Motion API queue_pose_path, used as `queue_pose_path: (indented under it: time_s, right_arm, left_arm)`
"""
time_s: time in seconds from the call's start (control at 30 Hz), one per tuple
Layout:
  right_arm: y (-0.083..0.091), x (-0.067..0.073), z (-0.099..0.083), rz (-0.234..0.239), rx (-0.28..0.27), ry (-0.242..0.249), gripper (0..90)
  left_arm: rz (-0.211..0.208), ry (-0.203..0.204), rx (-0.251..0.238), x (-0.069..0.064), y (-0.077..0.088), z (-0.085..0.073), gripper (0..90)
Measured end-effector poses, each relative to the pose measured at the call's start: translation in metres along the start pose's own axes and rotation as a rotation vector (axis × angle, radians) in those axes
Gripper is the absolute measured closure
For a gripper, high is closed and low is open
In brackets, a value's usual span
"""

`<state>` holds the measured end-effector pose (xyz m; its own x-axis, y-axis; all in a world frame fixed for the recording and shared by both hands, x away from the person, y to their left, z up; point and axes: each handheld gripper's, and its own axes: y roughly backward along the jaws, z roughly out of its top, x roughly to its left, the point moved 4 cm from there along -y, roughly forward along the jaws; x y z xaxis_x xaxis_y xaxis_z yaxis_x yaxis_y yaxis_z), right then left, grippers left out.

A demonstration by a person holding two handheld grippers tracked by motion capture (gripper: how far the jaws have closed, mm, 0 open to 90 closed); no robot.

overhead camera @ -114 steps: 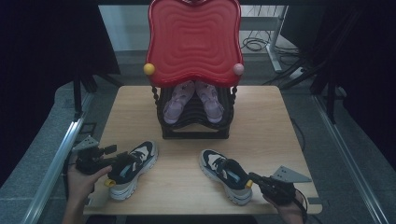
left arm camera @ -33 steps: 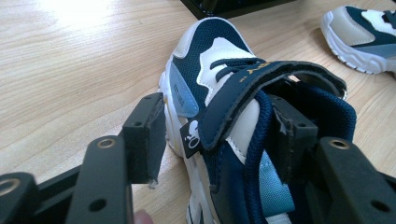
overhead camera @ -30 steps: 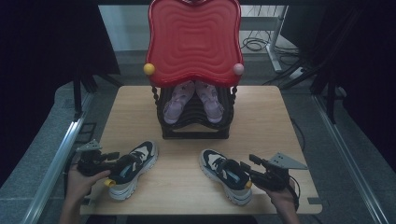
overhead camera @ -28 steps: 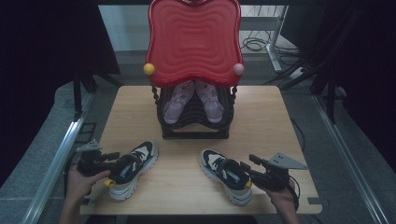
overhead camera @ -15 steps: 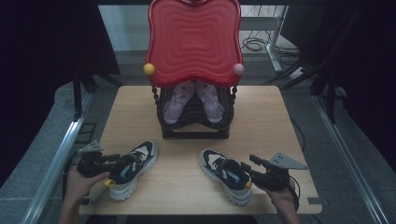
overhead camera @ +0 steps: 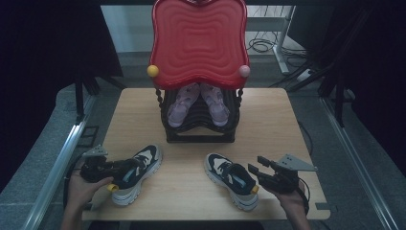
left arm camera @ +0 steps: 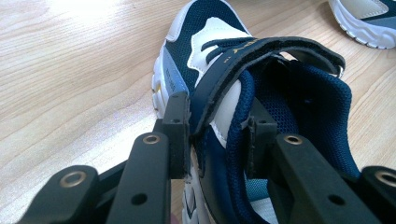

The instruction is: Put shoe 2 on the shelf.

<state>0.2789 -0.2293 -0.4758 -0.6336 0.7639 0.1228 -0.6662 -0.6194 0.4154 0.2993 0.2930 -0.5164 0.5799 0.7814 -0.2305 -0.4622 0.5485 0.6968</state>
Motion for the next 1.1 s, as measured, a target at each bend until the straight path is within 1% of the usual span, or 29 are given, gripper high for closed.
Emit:
queue_pose_path:
  time_s: [0.03, 0.1, 0.17, 0.27, 0.37, 0.43, 0.7, 0.87, 0.9, 1.0, 1.03, 1.1]
  right_arm:
    - [-0.001, 0.0, 0.001, 0.011, 0.007, 0.003, 48.3]
    - [-0.007, -0.002, 0.003, 0.055, 0.042, 0.005, 47.7]
    - [-0.014, -0.003, 0.004, 0.069, 0.064, 0.01, 48.1]
    - [-0.027, -0.001, 0.004, 0.108, 0.107, 0.014, 48.3]
    - [-0.037, 0.0, 0.003, 0.121, 0.141, 0.019, 48.7]
    - [-0.041, -0.001, 0.001, 0.119, 0.152, 0.019, 49.2]
    - [-0.044, -0.003, -0.004, 0.131, 0.18, 0.016, 51.2]
    - [-0.046, -0.003, -0.006, 0.153, 0.202, 0.021, 53.5]
    - [-0.046, -0.003, -0.007, 0.163, 0.205, 0.018, 53.7]
    - [-0.049, -0.003, -0.009, 0.208, 0.249, 0.016, 54.7]
    - [-0.049, -0.004, -0.01, 0.219, 0.256, 0.01, 54.7]
    - [-0.05, -0.005, -0.01, 0.231, 0.266, 0.006, 55.1]
  left_arm:
    - [0.001, 0.002, 0.0, 0.0, 0.0, 0.0, 68.2]
    - [0.003, 0.005, -0.002, 0.0, 0.0, 0.0, 68.3]
    - [0.005, 0.006, -0.002, 0.0, 0.0, 0.0, 68.3]
    - [0.004, 0.008, -0.001, 0.0, 0.0, 0.0, 68.4]
    - [0.001, 0.008, -0.002, 0.0, 0.0, 0.0, 68.3]
    - [0.0, 0.009, -0.002, 0.0, 0.0, 0.0, 68.3]
    - [-0.002, 0.011, -0.002, 0.0, 0.0, 0.0, 68.2]
    - [-0.003, 0.012, -0.001, 0.0, 0.0, 0.0, 68.2]
    - [-0.003, 0.012, -0.001, 0.001, 0.0, 0.0, 68.2]
    - [-0.003, 0.014, -0.002, 0.0, -0.001, 0.0, 68.2]
    - [-0.003, 0.014, -0.001, 0.0, -0.001, 0.0, 68.2]
    - [-0.003, 0.014, -0.001, 0.0, -0.001, 0.0, 68.2]
